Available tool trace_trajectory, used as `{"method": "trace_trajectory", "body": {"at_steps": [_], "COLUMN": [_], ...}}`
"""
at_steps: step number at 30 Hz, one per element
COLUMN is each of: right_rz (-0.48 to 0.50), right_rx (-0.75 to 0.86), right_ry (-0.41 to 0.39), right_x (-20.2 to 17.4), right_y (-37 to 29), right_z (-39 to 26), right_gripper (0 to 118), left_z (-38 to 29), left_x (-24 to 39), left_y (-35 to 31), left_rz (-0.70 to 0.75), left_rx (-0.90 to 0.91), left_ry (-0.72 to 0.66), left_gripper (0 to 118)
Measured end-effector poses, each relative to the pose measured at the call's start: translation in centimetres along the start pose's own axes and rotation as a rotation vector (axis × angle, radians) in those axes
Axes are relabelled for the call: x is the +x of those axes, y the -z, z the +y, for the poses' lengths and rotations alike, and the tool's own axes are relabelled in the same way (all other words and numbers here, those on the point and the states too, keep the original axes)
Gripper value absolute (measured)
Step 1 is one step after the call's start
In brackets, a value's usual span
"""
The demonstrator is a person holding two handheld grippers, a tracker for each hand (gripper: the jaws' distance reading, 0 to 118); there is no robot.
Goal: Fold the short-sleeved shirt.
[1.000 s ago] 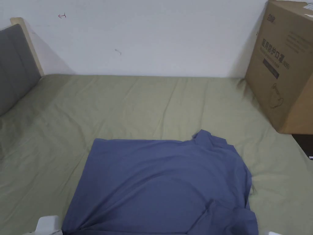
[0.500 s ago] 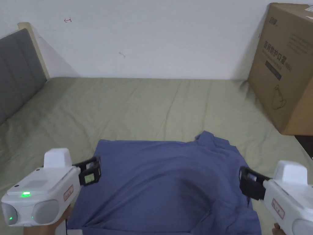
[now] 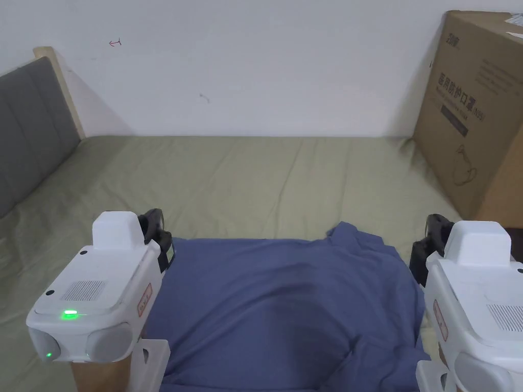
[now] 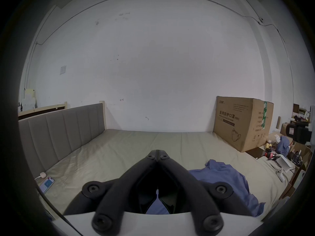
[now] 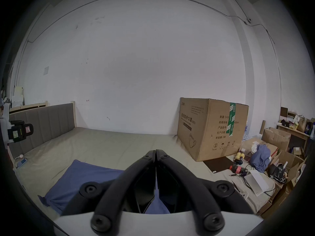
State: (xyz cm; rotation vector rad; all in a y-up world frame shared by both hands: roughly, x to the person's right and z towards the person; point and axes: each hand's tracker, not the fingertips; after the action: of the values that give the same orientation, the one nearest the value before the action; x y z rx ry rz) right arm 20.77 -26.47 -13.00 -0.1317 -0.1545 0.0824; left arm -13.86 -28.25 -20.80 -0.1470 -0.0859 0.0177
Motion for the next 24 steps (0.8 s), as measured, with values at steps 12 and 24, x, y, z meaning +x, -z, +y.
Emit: {"method": "trace_trajectory", "body": {"at_steps": [12,24], "right_rz": [0.016,0.020], "right_rx": [-0.027,-0.101], "right_ry": [-0.004,-0.023], "right_x": [-0.1,0.1], "right_y": [0.2,2.0], "right_z": [-0.4,-2.3], "right_gripper": [0,0], "left_z": [-4.2,-16.6], "left_x": [-3.7,-10.8], "left_y": [1.5,4.1], "left_rz": [-0.014,0.080], "left_rx": [-0.283,-0.789], "left_ry": [0.025,-0.093], "left_gripper": [0,84]}}
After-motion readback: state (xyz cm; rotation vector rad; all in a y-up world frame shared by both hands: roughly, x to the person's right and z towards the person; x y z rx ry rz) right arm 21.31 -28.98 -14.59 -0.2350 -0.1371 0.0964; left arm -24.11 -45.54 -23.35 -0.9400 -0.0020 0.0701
